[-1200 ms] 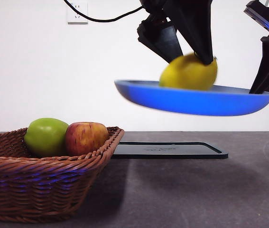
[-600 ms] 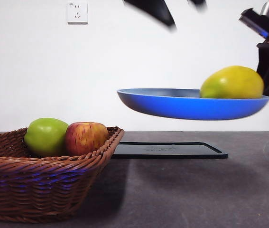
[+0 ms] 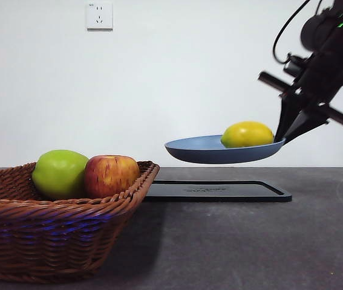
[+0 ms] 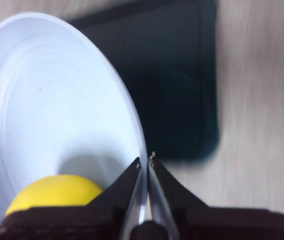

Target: Take the lemon from the basket,put the lemon in the plate,hand out the plate

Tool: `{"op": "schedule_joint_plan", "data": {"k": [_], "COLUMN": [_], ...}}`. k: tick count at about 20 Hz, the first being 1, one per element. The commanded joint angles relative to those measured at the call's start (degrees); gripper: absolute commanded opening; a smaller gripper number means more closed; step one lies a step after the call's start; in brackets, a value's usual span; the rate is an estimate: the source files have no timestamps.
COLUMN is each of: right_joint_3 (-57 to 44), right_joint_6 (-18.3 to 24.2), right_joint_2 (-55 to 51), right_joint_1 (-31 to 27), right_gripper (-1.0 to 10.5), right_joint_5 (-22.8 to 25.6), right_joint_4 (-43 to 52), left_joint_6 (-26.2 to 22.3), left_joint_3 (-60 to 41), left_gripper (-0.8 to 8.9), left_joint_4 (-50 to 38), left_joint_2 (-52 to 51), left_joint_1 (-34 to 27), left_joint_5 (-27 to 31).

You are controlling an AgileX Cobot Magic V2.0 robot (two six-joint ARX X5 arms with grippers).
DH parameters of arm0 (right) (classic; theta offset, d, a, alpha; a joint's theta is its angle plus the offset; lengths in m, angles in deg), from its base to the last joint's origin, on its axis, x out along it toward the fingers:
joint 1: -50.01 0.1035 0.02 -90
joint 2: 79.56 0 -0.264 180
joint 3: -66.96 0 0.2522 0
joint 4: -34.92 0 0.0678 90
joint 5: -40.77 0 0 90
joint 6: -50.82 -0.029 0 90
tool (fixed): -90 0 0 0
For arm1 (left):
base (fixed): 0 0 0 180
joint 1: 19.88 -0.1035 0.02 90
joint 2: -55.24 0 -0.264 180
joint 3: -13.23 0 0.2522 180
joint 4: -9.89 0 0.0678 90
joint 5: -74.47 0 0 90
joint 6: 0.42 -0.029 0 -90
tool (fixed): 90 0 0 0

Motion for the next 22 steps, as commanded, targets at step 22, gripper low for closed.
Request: {"op": "schedule_joint_plan", "data": {"k": [22], "right_joint_3": [14.8], "right_joint_6": [3.0], "right_joint_2": [14.9], "right_joint_1": [-0.6], "right_gripper": [2.3], "right_joint_5": [0.7], "right_joint_4": [-2.4], "left_joint_6": [-0.2], "left_joint_3": [1.2], "left_gripper": [3.88], "left_joint_4": [-0.8], "left_joint_2": [1.4], "left_joint_1": [0.1], "left_joint_5": [1.5]}}
